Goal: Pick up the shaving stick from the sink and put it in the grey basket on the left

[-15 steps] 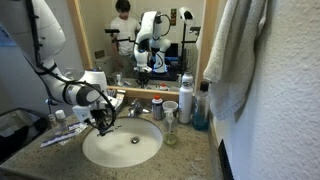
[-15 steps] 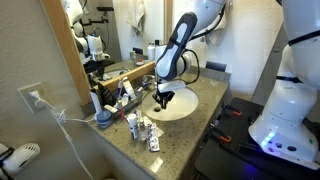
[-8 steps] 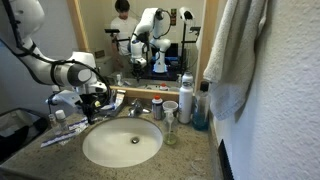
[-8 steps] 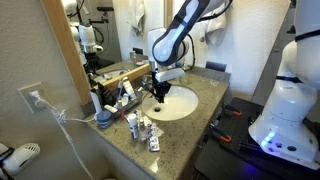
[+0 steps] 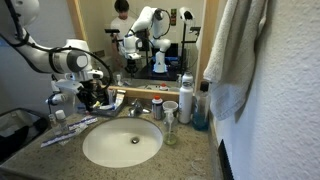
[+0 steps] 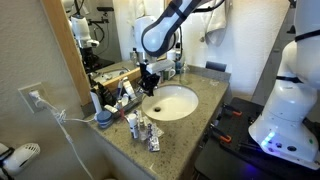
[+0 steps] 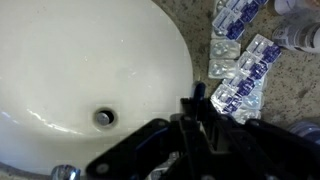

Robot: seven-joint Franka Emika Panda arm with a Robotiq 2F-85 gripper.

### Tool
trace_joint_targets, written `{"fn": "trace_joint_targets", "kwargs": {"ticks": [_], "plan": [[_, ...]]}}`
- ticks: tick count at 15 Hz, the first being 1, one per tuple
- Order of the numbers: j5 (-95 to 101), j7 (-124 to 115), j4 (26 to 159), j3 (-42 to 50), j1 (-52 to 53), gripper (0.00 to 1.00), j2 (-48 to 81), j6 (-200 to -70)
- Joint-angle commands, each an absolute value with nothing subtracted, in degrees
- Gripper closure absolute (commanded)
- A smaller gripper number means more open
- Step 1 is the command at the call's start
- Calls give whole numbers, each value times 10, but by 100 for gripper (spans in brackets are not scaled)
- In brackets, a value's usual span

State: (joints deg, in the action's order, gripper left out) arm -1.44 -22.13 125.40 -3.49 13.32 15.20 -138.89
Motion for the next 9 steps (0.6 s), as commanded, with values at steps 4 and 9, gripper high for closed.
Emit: {"fn": "trace_joint_targets", "kwargs": {"ticks": [4,9], "plan": [[-1,-112,1130,-52,118,96,246,-1309],[4,4,1066,-65,107,96,287,-1251]]}}
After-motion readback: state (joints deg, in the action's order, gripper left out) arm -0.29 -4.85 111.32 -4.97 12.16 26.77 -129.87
